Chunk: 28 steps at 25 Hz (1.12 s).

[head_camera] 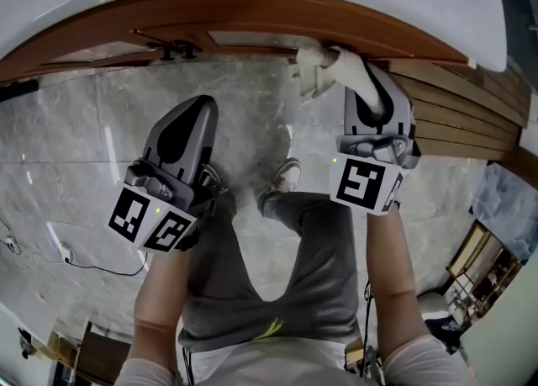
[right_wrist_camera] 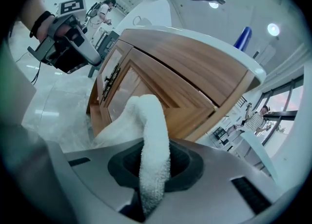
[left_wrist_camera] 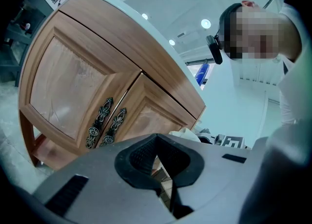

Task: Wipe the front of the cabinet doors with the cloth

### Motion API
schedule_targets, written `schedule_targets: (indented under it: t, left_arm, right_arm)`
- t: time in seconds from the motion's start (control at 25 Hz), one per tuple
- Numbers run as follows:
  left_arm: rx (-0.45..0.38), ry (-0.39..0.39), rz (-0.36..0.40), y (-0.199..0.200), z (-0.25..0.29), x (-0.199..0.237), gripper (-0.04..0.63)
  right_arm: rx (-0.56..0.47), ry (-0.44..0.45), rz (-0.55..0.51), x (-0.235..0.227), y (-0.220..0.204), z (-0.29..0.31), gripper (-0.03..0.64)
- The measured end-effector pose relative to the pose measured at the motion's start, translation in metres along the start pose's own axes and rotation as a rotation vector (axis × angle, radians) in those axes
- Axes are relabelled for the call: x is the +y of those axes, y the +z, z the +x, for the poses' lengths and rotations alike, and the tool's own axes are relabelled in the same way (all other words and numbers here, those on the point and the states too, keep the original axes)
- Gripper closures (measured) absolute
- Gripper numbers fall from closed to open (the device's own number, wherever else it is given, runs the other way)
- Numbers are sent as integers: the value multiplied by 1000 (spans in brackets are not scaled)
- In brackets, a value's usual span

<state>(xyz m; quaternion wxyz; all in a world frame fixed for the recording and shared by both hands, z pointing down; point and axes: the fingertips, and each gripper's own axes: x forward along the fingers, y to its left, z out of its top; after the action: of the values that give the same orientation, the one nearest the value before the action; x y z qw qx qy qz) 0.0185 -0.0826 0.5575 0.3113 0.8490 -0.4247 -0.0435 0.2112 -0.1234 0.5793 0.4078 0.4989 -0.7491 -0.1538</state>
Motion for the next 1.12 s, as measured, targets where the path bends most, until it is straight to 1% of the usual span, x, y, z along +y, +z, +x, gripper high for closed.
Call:
schedule_targets:
  t: [0.12, 0.2, 0.36, 0.56, 0.68, 0.88, 1.12]
  left_arm:
    - [-6, -6, 0, 1, 3, -8, 580]
    - [-11, -5, -2, 4, 1, -13, 580]
    - [-5, 11, -23, 8, -12, -17, 580]
    - [0, 37, -41, 16, -35, -9, 580]
    - [-4, 49, -32, 18, -49, 8, 580]
    - [-34, 79, -19, 13, -66, 56, 580]
    - [-71, 98, -11, 7, -77, 99, 580]
  right_arm:
    - [23, -17, -1, -13, -13, -7, 546]
    - [24, -14, -10, -15, -12, -13, 545]
    - [11, 24, -14, -5, 9, -27, 545]
    - [-18, 95, -24, 30, 43, -26, 545]
    - [-41, 124, -20, 58, 61, -13, 545]
    - [-97, 141, -6, 109, 90, 20, 545]
    - [-181, 204, -74, 169, 121, 55, 545]
